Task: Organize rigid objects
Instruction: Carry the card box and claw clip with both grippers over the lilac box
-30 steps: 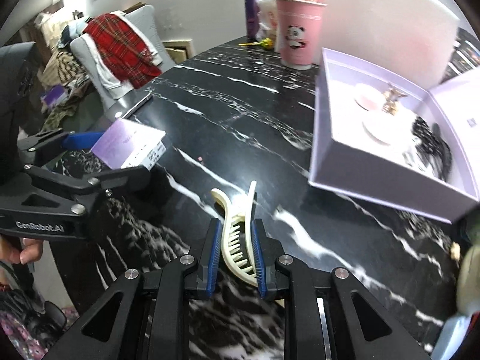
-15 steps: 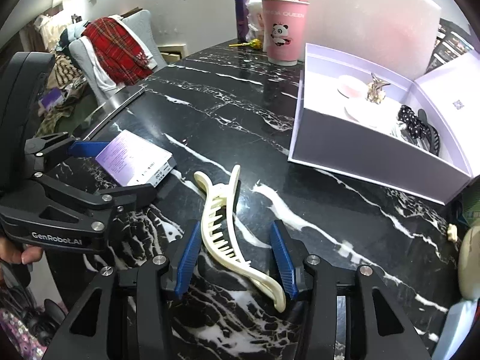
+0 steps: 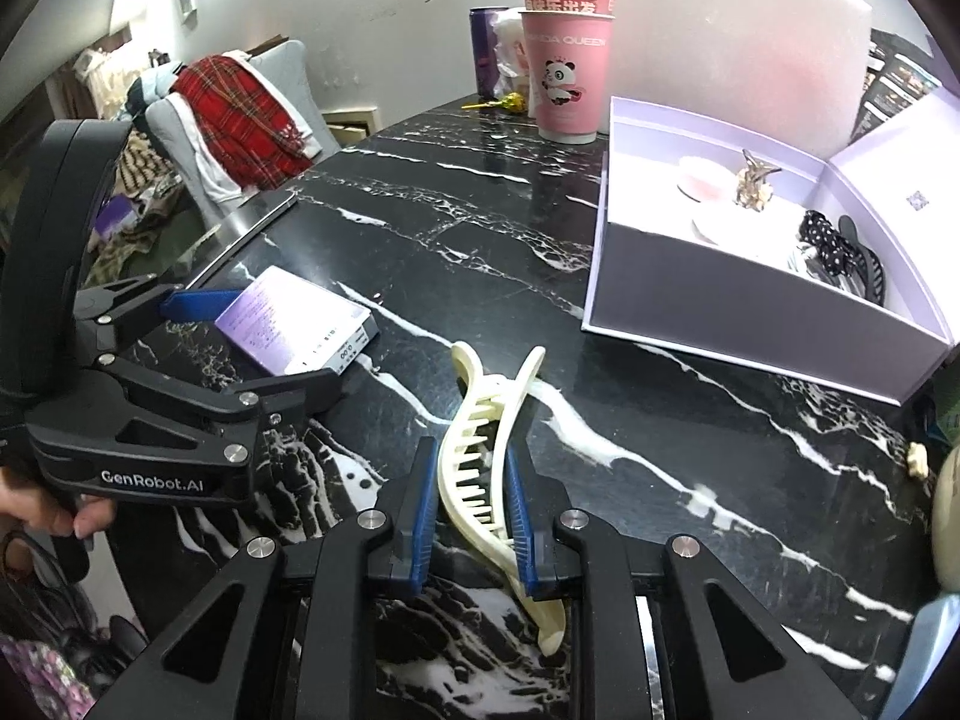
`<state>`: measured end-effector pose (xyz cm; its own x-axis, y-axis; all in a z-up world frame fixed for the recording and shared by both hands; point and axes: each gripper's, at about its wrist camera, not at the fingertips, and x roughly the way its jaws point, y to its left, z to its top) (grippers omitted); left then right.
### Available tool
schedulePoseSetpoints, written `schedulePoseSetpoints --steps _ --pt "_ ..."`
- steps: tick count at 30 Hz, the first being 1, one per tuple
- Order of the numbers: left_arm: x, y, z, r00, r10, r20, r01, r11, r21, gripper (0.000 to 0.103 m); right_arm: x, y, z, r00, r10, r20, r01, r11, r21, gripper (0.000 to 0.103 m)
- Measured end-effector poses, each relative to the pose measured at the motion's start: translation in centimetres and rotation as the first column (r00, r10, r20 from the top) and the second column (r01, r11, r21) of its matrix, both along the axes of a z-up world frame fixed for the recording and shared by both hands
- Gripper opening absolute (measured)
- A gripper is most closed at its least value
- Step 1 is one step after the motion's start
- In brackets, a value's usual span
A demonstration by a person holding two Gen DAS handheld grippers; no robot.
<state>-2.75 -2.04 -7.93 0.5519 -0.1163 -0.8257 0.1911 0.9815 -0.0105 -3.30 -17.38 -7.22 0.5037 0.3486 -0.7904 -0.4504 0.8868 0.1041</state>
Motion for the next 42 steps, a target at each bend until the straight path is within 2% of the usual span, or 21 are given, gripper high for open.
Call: schedulePoseSetpoints --steps 8,19,27,42 --pt "-0.1 0.1 0.3 1.000 -0.008 -0.016 0.007 0.999 -0.041 0.095 0.1 -0.3 0.3 1.000 -0.020 0.009 0.020 1.000 0.016 0.022" --pt "-0.2 -1.0 0.8 0.999 -0.034 -0.004 0.034 0.999 -0.028 0.095 -0.3 -0.7 0.9 0.999 -0.040 0.025 0.040 0.999 0.019 0.021" --pt "-0.3 -1.6 1.4 0.999 -0.047 0.002 0.047 0.998 -0.029 0.095 -0.9 -1.1 1.7 0.999 -0.038 0.034 0.036 0.998 0.057 0.021" --pt "0.8 -4.0 4.7 0.994 -0.098 0.044 0.100 0.994 -0.036 0.095 -1.3 -3.7 4.3 0.990 -0.137 0.045 0.131 0.984 0.119 0.021"
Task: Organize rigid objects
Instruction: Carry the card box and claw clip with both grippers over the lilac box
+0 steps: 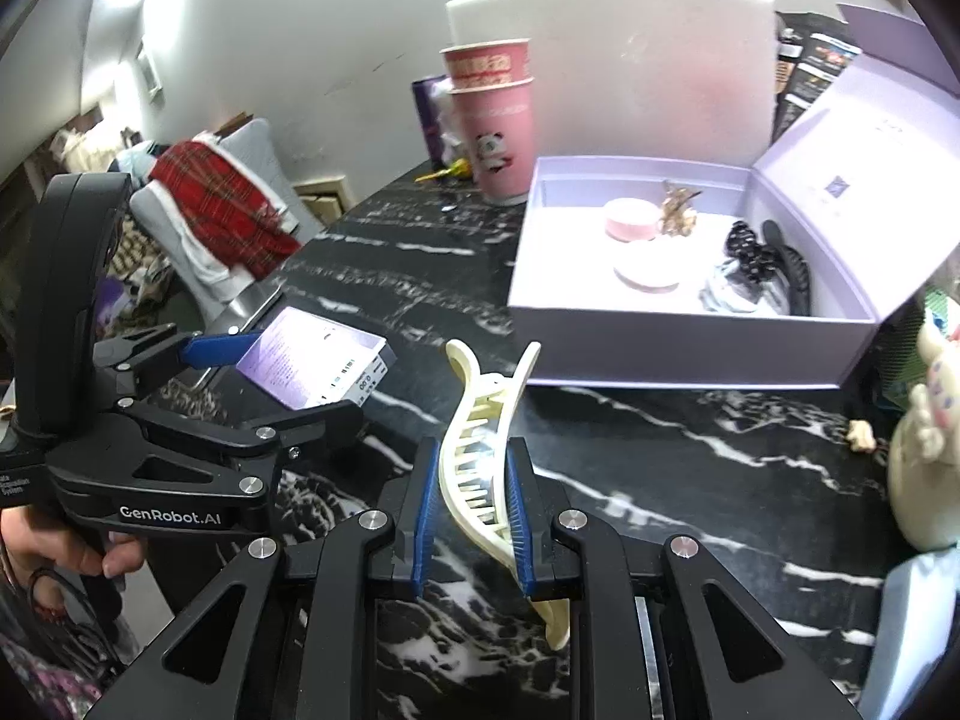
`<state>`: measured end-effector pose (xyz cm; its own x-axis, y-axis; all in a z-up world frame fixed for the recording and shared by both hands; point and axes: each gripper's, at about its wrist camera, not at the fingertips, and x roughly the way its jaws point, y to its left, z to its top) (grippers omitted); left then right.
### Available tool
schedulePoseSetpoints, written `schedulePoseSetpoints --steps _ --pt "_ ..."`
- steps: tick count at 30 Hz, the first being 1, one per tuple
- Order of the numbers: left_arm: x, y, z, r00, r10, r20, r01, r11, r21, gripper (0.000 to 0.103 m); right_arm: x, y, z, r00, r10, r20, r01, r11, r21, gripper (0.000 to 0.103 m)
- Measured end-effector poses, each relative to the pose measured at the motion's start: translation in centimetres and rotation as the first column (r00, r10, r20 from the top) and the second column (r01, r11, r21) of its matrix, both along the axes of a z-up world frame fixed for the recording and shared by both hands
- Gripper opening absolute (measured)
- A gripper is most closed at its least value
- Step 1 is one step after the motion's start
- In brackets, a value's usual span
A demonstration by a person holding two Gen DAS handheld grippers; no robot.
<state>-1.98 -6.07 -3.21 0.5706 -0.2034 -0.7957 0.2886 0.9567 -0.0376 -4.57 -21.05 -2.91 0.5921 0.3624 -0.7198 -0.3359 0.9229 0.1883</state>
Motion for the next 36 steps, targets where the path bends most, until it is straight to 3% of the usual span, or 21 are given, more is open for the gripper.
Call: schedulePoseSetpoints --steps 14,36 --pt "1.8 -3.5 3.1 0.995 -0.079 0.055 0.081 0.997 -0.022 0.095 0.6 -2.8 2.3 0.997 -0.073 0.028 0.072 0.997 0.026 0.021" --pt "6.2 -8.9 6.4 0.974 -0.189 0.126 0.194 0.981 -0.028 0.095 3.8 -7.0 5.9 0.981 -0.149 0.127 0.155 0.987 -0.038 0.021"
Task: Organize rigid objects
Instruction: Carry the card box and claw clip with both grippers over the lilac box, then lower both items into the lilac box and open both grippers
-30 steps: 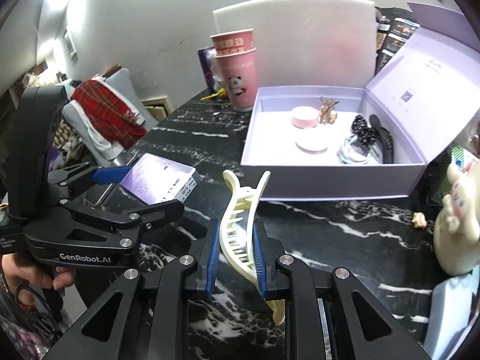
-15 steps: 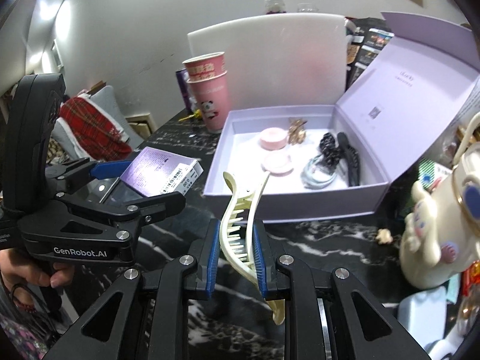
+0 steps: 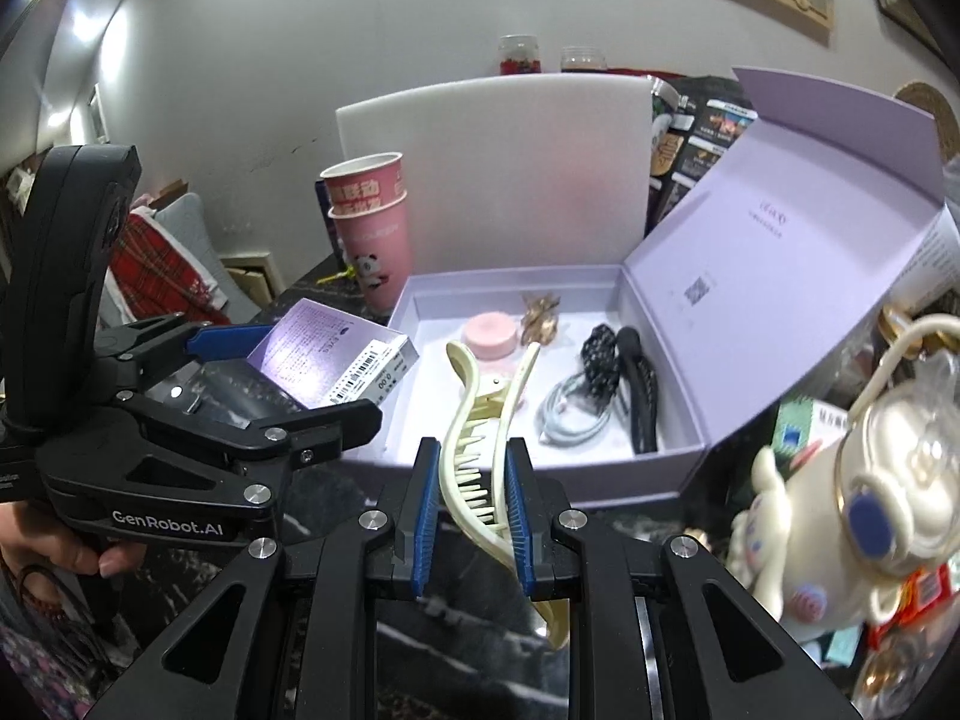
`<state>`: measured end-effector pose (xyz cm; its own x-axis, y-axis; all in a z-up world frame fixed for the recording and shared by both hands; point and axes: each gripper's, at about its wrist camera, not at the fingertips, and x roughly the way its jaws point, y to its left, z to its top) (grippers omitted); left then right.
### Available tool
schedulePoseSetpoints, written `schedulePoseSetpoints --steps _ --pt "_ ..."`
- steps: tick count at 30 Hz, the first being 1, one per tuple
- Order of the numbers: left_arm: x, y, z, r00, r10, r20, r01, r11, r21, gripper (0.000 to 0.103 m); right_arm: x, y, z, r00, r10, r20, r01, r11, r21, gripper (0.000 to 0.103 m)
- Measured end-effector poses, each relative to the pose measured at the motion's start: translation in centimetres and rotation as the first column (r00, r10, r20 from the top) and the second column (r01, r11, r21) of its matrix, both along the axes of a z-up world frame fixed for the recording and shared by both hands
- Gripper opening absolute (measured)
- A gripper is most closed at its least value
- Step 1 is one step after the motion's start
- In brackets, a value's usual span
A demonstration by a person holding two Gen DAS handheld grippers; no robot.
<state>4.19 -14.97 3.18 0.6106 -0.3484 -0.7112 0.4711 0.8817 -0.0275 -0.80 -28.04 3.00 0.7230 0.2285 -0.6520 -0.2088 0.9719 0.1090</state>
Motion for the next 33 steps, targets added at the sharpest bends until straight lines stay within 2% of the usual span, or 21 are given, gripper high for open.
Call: schedulePoseSetpoints --steps 18,33 --pt "5.2 -2.1 1.8 0.998 -0.018 0.058 0.020 1.000 -0.024 0.095 5.3 -2.3 1.8 0.999 -0.015 0.045 0.014 1.000 0.027 0.021" --pt "11.4 -3.4 0.1 0.999 -0.040 0.033 0.040 0.999 0.006 0.095 10.6 -3.8 1.2 0.998 -0.055 0.030 0.054 0.998 0.010 0.021"
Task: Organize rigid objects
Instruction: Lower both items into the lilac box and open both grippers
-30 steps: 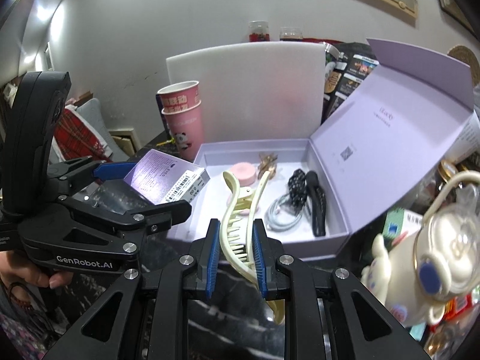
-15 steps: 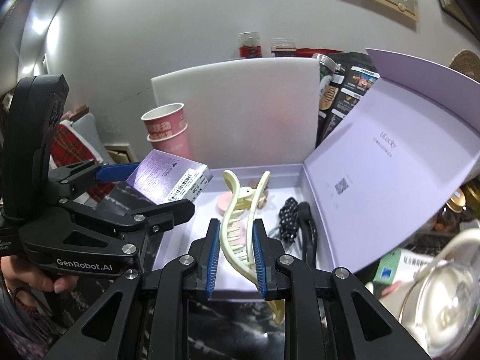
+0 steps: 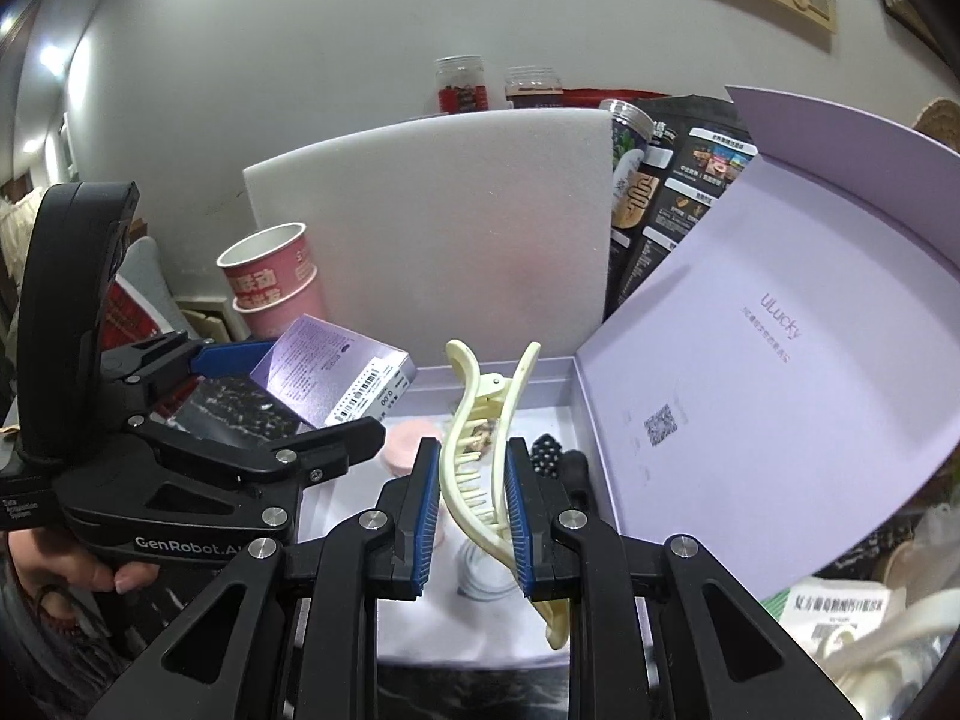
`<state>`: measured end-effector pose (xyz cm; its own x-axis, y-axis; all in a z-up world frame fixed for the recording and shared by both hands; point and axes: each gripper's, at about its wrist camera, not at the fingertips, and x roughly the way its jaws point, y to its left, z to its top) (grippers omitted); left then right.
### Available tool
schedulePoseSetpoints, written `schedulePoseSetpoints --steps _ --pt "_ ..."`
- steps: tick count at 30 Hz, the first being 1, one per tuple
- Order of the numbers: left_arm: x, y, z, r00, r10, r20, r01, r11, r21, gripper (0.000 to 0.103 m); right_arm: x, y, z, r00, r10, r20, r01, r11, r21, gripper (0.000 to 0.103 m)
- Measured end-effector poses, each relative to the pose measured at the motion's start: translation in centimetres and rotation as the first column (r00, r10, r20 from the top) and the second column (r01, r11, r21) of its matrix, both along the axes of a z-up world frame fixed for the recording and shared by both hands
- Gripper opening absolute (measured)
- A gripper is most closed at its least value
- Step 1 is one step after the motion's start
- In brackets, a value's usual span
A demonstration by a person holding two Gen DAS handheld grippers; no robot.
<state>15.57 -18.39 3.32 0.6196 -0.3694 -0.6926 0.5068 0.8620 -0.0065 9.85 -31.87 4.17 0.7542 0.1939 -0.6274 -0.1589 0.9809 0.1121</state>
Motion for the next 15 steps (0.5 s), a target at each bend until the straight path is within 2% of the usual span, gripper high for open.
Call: schedulePoseSetpoints --steps 7,15 --pt "3.1 -0.7 -1.7 0.999 -0.013 -0.043 0.014 1.000 0.022 0.095 2.3 -0.2 -1.1 0.999 -0.043 -0.016 0.043 0.999 -0.012 0.021" --pt "5.0 -1.4 -3.6 0.997 -0.017 -0.073 0.021 0.998 0.060 0.095 4.3 -0.2 -3.1 0.996 -0.062 -0.058 0.061 0.998 -0.020 0.021"
